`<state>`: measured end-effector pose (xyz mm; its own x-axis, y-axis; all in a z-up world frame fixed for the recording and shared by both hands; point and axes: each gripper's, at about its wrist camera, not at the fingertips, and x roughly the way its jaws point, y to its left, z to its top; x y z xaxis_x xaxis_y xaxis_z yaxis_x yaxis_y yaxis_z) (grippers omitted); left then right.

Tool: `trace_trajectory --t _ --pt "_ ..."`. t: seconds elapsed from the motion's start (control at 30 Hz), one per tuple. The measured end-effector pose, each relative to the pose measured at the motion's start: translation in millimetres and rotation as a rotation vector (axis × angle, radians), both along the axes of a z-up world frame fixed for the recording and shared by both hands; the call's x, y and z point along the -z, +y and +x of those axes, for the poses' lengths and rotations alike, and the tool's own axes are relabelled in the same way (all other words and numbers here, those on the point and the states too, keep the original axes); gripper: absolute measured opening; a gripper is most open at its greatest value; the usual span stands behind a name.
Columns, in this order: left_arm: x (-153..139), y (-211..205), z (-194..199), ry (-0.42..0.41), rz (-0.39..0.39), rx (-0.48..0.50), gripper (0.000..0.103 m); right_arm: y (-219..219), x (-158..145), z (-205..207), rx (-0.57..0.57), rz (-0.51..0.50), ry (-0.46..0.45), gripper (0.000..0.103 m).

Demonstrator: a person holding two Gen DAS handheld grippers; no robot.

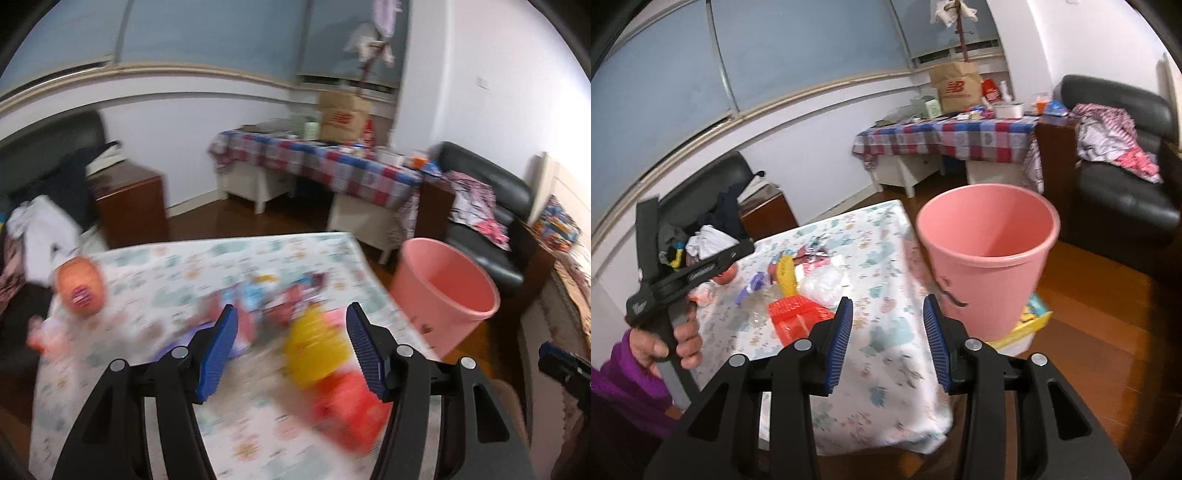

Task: Collect trash
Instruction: 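Move both open tools back over the table, then grasp the orange plastic bag with the left tool while the right grasps the white plastic bag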

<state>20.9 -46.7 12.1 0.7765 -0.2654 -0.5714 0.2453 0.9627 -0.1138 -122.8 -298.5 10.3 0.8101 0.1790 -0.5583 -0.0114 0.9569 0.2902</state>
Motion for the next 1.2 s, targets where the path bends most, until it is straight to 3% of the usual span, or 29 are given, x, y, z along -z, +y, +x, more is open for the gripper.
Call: trace_trajectory --t 0.3,0.47,0.73,1.0,1.2 --pt "20 76 -24 0.011 0.108 -0.193 0.06 43 37 56 -0.208 0.054 0.087 0.04" --pt "35 112 -31 0.071 0.109 -0.269 0.06 65 49 77 -0.285 0.053 0.118 0.04" --pt "56 132 -28 0.153 0.15 -0.305 0.06 60 56 96 -0.257 0.06 0.143 0.04" --pt "47 175 -14 0.106 0.17 -0.463 0.06 48 56 117 -0.224 0.05 0.145 0.04" --pt "48 206 20 0.112 0.152 -0.517 0.06 53 57 122 -0.229 0.044 0.157 0.04"
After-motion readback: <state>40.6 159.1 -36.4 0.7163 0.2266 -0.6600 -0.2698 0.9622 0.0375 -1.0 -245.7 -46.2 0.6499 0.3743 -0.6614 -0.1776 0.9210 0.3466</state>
